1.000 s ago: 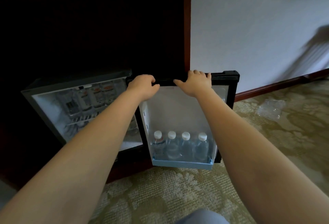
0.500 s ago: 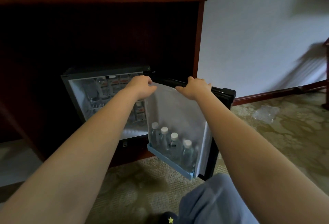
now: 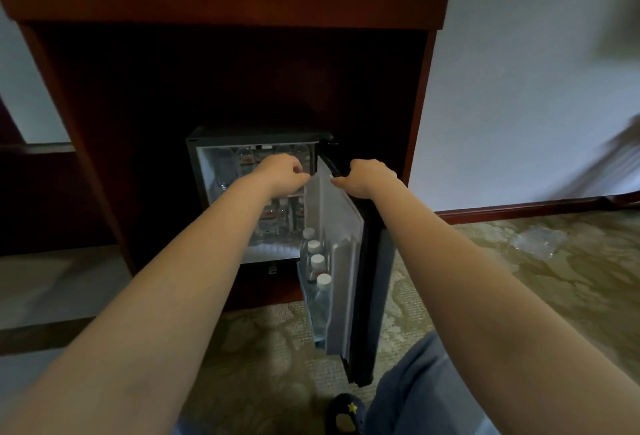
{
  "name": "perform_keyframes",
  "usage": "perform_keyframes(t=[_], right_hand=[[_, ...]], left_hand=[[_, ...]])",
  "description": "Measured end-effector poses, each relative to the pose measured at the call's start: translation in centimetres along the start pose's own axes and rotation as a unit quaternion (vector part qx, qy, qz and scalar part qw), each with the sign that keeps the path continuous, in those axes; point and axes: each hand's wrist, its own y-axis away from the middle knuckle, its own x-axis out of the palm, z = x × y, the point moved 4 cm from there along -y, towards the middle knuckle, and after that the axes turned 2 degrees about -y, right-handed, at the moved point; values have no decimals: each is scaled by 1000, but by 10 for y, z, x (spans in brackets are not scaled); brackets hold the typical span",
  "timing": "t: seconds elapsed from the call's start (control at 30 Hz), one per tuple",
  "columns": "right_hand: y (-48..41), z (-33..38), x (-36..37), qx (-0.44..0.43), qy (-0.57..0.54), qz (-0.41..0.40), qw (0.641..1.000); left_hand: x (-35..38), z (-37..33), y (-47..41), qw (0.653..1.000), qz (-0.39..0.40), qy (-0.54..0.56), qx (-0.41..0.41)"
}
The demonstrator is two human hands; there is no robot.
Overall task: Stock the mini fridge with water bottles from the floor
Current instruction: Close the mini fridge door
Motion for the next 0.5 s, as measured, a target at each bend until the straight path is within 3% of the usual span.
perform_keyframes(t=[0.3, 0.5], right_hand=[[7, 49, 12, -58, -32, 45, 997], [-11, 88, 28, -117, -7, 54, 992]], left_hand=[[-16, 50, 19, 999, 11, 0, -32], [-26, 84, 9, 996, -55, 2, -65]])
